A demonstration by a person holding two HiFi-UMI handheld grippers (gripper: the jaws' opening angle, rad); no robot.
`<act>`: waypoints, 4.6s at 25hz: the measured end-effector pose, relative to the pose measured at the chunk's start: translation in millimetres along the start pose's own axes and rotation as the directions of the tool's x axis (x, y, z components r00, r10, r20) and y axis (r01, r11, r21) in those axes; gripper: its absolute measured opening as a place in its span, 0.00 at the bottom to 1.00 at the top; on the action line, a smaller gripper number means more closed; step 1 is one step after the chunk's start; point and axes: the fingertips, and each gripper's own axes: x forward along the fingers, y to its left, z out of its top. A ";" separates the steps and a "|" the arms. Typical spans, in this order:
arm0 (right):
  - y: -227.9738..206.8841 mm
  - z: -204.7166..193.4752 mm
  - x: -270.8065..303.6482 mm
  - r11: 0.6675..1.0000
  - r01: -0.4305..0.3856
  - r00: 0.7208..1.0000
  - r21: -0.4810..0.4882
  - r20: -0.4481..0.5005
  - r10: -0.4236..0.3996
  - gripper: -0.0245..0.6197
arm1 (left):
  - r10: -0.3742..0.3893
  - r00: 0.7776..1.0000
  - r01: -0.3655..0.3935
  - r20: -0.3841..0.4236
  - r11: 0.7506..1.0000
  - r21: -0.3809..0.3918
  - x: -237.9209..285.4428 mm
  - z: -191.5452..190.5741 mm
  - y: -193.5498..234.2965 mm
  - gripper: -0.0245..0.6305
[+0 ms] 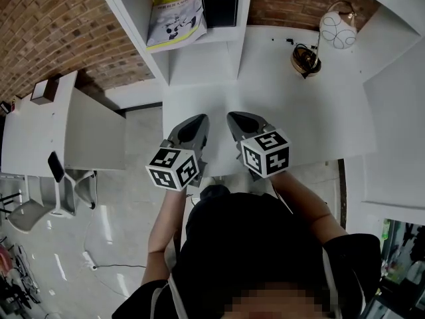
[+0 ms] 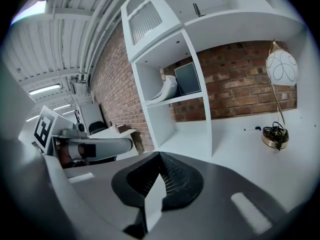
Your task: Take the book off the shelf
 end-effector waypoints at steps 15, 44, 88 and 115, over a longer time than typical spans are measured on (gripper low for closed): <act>19.7 31.1 48.8 0.997 0.071 0.997 0.008 0.020 -0.071 0.04 | -0.035 0.999 0.035 -0.001 0.999 0.015 -13.8 23.0 66.7 0.05; 24.8 109.9 86.0 0.991 0.125 0.985 -0.056 0.126 -0.117 0.04 | -0.032 0.996 0.022 0.087 0.993 0.114 7.8 92.8 99.1 0.05; -17.5 198.5 130.1 0.984 0.109 0.947 0.140 0.286 -0.146 0.36 | -0.007 0.991 -0.019 0.132 0.980 0.196 52.7 137.9 108.0 0.05; -28.5 198.6 144.3 0.972 0.144 0.952 0.186 0.242 -0.187 0.23 | 0.021 0.993 -0.044 0.120 0.981 0.187 47.9 132.6 116.1 0.05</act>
